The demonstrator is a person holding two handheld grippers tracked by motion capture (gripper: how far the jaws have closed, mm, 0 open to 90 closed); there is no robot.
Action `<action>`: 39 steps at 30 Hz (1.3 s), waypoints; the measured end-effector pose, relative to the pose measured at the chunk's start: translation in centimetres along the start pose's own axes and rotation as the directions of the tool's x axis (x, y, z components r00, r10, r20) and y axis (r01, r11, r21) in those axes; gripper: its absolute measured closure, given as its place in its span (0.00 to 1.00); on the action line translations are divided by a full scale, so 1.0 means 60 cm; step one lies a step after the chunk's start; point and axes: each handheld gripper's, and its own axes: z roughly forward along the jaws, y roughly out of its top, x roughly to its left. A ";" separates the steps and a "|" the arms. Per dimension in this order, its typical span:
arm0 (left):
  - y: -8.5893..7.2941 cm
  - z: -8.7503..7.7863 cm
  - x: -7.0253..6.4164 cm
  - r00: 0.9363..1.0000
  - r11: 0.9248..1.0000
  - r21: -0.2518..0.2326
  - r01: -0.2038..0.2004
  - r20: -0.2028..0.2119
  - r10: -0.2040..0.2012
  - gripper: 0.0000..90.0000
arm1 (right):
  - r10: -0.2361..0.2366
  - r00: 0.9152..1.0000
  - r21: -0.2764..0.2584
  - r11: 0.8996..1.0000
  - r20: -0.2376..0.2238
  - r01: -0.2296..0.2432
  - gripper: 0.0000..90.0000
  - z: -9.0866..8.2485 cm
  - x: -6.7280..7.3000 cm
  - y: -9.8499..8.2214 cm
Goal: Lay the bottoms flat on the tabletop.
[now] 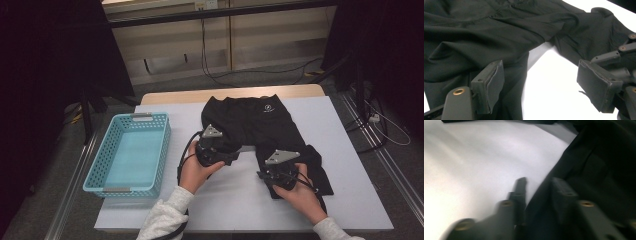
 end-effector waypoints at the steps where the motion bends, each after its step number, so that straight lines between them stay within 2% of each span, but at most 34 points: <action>1: -0.002 0.001 0.002 1.000 1.000 0.002 0.000 -0.005 0.000 0.24 | -0.005 1.000 0.000 1.000 0.002 0.005 0.91 -0.001 -0.004 -0.001; 2: -0.003 0.002 0.003 1.000 1.000 0.006 0.003 -0.006 -0.003 0.24 | 0.009 1.000 -0.001 1.000 -0.009 -0.009 0.95 -0.001 -0.009 -0.001; 5: -0.005 0.002 0.004 1.000 1.000 0.013 0.004 -0.006 -0.004 0.25 | 0.027 0.999 0.004 1.000 -0.028 -0.027 0.98 -0.007 -0.022 -0.003; 7: -0.004 0.002 0.004 1.000 1.000 0.006 0.009 -0.006 -0.009 0.25 | 0.041 0.999 -0.016 0.999 -0.028 -0.041 0.98 -0.018 -0.029 -0.001; 9: -0.003 0.001 0.004 1.000 1.000 0.009 0.005 -0.004 -0.005 0.25 | 0.052 0.997 -0.048 0.997 -0.054 -0.055 0.98 -0.037 -0.033 0.006; 12: -0.004 0.002 0.003 1.000 1.000 0.007 0.008 -0.006 -0.008 0.25 | 0.040 0.997 -0.096 0.994 -0.071 -0.047 0.98 -0.067 -0.033 0.014; 15: -0.003 0.000 0.003 1.000 1.000 0.006 0.006 -0.005 -0.006 0.25 | 0.033 0.995 -0.108 0.993 -0.098 -0.043 0.98 -0.080 -0.027 0.011; 17: -0.002 -0.001 0.001 1.000 1.000 0.005 0.004 -0.006 -0.004 0.25 | 0.023 0.993 -0.090 0.995 -0.113 -0.033 0.98 -0.077 -0.017 0.003; 21: -0.002 0.000 0.000 1.000 1.000 0.005 0.004 -0.004 -0.004 0.25 | 0.007 0.985 -0.043 0.999 -0.175 -0.015 0.98 -0.054 0.006 -0.008; 24: -0.002 0.000 0.000 1.000 1.000 0.004 0.005 -0.003 -0.005 0.25 | -0.025 0.980 -0.053 0.998 -0.197 0.015 0.98 -0.048 0.024 0.000; 28: -0.002 0.001 -0.001 1.000 1.000 0.005 0.003 -0.001 -0.003 0.25 | -0.039 0.975 -0.052 0.998 -0.219 0.028 0.95 -0.042 0.035 0.001; 29: -0.002 0.001 -0.001 1.000 1.000 0.006 0.002 0.001 -0.002 0.25 | -0.055 0.976 -0.053 0.998 -0.209 0.044 0.89 -0.041 0.036 0.000; 33: -0.002 0.001 -0.003 1.000 1.000 0.006 0.003 0.005 -0.003 0.25 | -0.020 0.987 -0.096 0.995 -0.161 0.004 0.63 -0.052 0.020 0.001; 36: -0.002 0.002 -0.005 1.000 1.000 0.010 -0.001 0.005 0.001 0.25 | 0.034 0.995 -0.110 0.993 -0.092 -0.044 0.57 -0.066 -0.012 -0.005; 37: -0.002 0.003 -0.006 1.000 1.000 0.010 -0.004 0.008 0.004 0.25 | 0.052 0.995 -0.112 0.992 -0.080 -0.061 0.56 -0.069 -0.020 -0.008; 39: -0.002 0.005 -0.007 1.000 1.000 0.011 -0.003 0.011 0.003 0.25 | 0.083 0.996 -0.103 0.991 -0.020 -0.085 0.56 -0.077 -0.044 -0.019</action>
